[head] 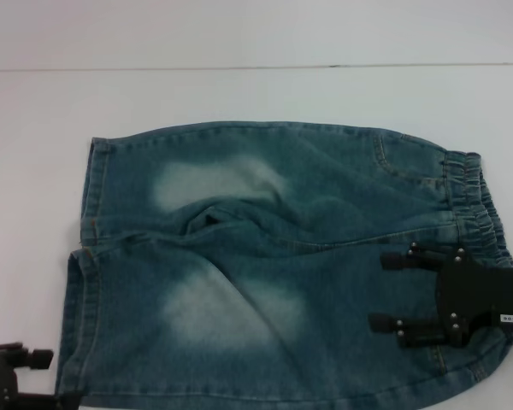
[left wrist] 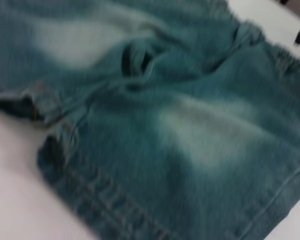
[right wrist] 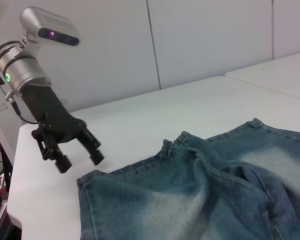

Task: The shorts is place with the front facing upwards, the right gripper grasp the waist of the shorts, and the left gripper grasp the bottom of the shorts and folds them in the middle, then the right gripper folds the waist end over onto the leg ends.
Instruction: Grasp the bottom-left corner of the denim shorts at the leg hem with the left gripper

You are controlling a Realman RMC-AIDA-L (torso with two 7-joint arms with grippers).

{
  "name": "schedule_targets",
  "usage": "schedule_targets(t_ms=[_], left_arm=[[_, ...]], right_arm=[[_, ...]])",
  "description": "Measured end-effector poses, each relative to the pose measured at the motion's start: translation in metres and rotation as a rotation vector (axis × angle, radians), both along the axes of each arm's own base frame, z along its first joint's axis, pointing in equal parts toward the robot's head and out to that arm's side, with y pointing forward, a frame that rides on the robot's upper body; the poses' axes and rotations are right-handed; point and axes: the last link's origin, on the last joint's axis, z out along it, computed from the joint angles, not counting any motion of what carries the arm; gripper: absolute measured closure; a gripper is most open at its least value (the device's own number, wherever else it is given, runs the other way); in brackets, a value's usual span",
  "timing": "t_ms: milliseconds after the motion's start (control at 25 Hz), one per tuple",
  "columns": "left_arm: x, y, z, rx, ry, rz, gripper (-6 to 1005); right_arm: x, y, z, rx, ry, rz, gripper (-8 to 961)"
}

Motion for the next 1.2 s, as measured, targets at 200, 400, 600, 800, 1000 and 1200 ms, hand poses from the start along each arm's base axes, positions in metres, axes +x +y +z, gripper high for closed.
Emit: schedule_targets(t_ms=[200, 400, 600, 800, 1000, 1200], left_arm=[[0.001, 0.0, 0.003, -0.027, 0.04, 0.049, 95], [0.003, -0.002, 0.001, -0.068, 0.034, 0.062, 95], [0.006, 0.001, -0.004, -0.098, 0.04, 0.056, 95], [0.008, 0.006, -0.007, -0.1, 0.053, 0.044, 94], [0.011, 0.009, -0.009, -0.115, 0.052, 0.04, 94], [0.016, 0.01, -0.015, -0.153, 0.055, 0.019, 94]], right_arm=[[-0.001, 0.002, 0.0, 0.002, -0.001, 0.007, 37], [-0.001, 0.002, 0.0, 0.005, -0.003, 0.009, 37], [-0.001, 0.002, 0.001, 0.006, -0.004, 0.011, 38], [-0.001, 0.002, 0.001, 0.007, -0.005, 0.011, 38], [0.001, 0.0, 0.001, 0.007, -0.006, 0.005, 37], [0.002, 0.0, 0.002, 0.01, -0.006, 0.002, 37]])
